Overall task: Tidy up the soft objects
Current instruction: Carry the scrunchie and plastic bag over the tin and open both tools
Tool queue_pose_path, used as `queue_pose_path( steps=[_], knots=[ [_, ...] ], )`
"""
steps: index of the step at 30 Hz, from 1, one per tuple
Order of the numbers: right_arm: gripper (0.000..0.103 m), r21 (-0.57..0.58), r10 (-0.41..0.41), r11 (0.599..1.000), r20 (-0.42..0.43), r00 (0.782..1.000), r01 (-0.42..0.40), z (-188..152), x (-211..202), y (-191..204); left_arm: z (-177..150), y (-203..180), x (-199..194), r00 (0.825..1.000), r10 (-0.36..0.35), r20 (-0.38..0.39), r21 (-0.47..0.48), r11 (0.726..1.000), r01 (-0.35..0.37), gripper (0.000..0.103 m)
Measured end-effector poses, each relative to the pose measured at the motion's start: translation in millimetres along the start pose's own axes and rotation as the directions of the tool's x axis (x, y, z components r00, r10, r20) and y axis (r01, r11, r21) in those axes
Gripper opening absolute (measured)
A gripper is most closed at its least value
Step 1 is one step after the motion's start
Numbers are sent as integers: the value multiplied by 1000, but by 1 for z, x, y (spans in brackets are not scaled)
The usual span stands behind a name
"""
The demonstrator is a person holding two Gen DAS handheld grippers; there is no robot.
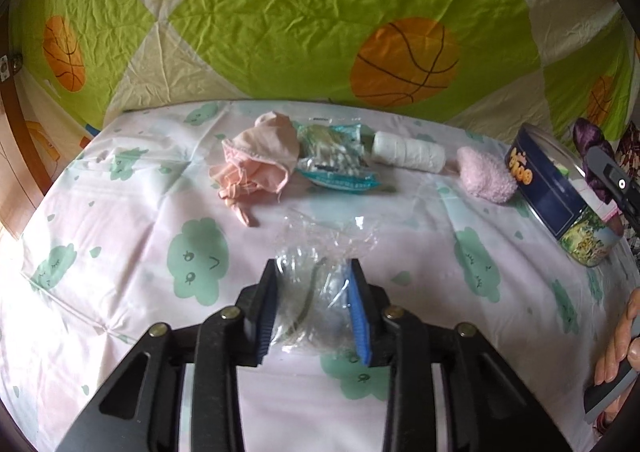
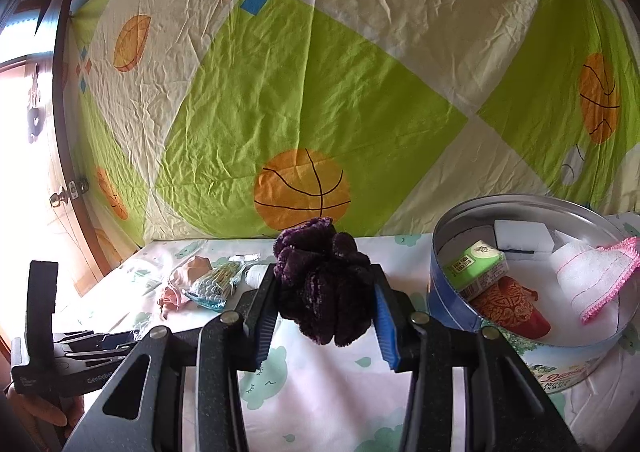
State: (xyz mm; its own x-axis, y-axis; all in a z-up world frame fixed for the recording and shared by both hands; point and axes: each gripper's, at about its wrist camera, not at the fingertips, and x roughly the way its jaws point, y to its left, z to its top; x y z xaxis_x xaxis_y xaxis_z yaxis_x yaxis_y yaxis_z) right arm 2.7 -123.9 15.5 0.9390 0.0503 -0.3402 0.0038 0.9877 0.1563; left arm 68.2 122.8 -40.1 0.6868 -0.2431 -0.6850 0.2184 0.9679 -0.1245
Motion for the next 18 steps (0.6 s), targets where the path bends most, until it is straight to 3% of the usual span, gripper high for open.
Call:
queue_pose_path(
  steps=[3,8,15,18],
  knots=[
    [45,2,-16,1000,46,999,16,5,-11,-7,7,-12,-16,994,-51,92,-6,999,51,31],
    [45,7,-55,998,114,992,55,16,-29,-27,18,-53,-43,970,-97,224,49,995,88,31],
    [45,42,-105,994,135,985,100,25,-40,-69,37,-112,-53,951,-142,274,96,988,120,31],
    [45,61,-125,991,149,981,117,30,-47,-86,43,-134,-47,951,-160,264,114,984,134,31]
  ],
)
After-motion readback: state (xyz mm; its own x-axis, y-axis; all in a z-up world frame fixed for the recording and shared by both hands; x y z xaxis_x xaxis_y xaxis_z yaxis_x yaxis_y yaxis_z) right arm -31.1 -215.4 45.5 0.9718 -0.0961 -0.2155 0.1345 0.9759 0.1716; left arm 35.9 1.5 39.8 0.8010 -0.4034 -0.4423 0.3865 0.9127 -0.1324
